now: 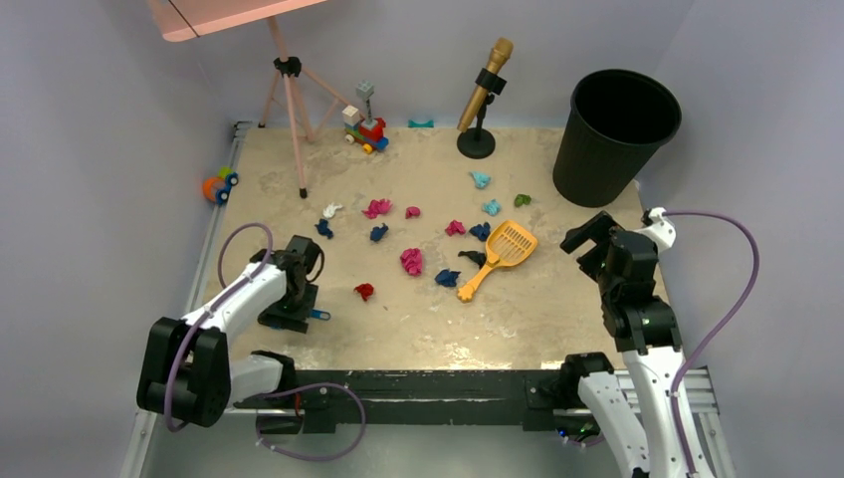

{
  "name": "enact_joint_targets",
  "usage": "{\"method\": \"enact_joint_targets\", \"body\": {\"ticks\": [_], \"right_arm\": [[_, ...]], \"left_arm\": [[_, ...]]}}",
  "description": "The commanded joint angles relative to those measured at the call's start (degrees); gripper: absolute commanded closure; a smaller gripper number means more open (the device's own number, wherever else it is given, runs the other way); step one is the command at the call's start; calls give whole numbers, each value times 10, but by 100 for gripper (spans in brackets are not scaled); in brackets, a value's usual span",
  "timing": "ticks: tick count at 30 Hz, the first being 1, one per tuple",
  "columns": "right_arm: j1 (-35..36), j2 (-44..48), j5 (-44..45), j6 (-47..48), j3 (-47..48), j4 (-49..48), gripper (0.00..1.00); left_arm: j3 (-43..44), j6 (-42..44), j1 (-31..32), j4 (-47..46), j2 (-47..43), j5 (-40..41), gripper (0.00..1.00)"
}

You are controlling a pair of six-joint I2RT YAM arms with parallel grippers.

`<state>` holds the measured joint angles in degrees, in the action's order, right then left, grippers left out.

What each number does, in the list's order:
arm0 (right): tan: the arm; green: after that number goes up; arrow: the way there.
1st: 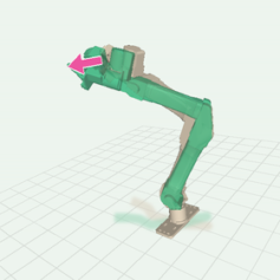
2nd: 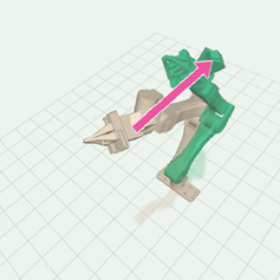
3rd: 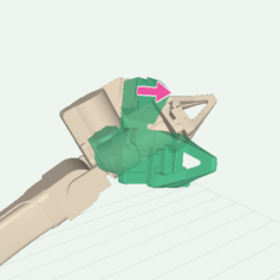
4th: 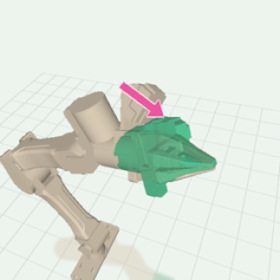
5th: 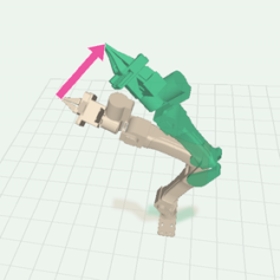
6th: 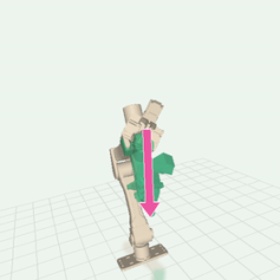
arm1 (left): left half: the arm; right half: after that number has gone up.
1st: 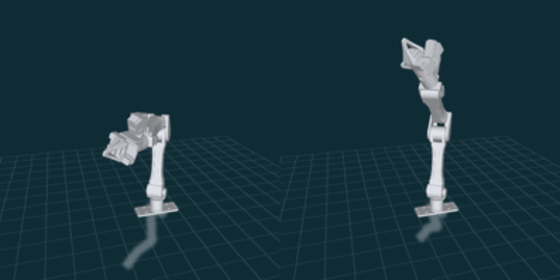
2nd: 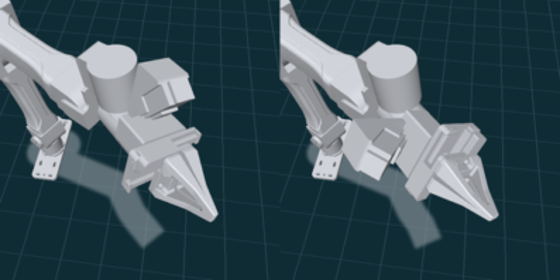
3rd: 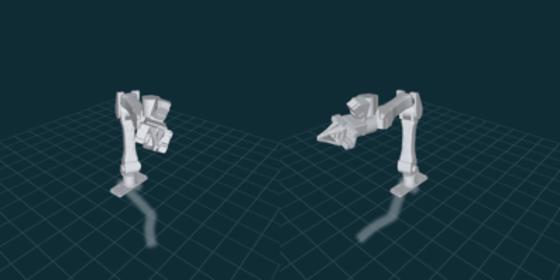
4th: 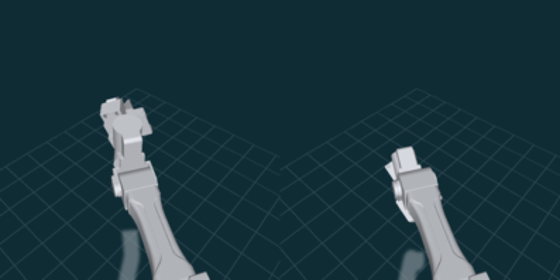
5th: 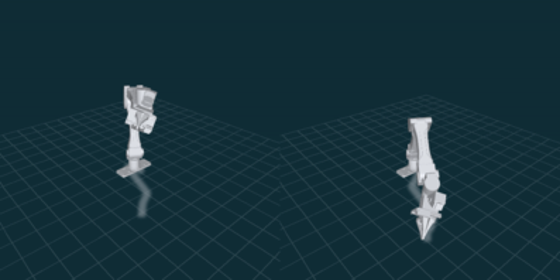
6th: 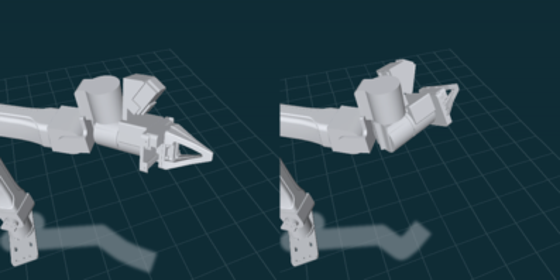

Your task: Sweep away the paper scraps from the table

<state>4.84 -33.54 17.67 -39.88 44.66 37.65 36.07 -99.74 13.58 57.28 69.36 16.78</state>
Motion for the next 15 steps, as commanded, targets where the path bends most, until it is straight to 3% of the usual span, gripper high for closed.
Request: {"method": "enact_joint_targets", "body": {"ticks": [1,3,9,15], "right_arm": [[0,19,-12,4,-3,-21,4],[1,24,-15,5,-2,-21,4],[1,42,-18,0,4,-15,5],[0,64,-24,-1,9,-2,5]], "left_arm": [[-7,-20,3,-49,10,27,38],[-6,-23,3,-51,12,27,40],[17,-33,3,-32,38,30,60],[23,-21,3,-30,47,32,59]]}}
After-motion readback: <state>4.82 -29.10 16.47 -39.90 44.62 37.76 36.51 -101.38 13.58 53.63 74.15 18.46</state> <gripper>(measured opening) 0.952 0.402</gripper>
